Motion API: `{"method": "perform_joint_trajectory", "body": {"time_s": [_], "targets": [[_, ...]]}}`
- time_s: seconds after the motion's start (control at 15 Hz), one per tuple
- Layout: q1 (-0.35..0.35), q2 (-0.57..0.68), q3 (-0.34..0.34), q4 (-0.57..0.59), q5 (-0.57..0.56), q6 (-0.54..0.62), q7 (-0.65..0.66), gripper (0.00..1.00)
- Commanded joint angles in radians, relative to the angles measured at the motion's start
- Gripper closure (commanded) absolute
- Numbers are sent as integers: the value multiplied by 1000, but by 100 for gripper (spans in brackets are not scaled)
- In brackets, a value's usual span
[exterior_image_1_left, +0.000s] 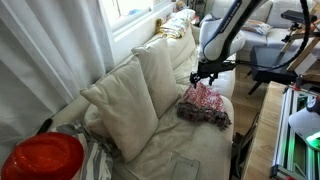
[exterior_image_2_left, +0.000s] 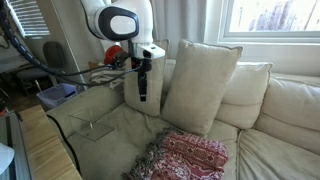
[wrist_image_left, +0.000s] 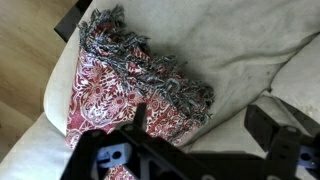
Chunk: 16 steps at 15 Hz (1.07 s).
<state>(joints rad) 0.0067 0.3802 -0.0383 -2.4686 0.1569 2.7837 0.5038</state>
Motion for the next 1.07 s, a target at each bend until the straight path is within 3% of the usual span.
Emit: {"method": "perform_joint_trajectory", "body": {"time_s": [0.0,0.27,0.67,1.0], "targets": [[-2,157,-63,157,46,-64,34,0],[-63,369,-56,373,108,-150,4,0],[-118,664,-52,651,150,-160,-14,0],[-147,839,-43,807,185,-75,-6,0]]}}
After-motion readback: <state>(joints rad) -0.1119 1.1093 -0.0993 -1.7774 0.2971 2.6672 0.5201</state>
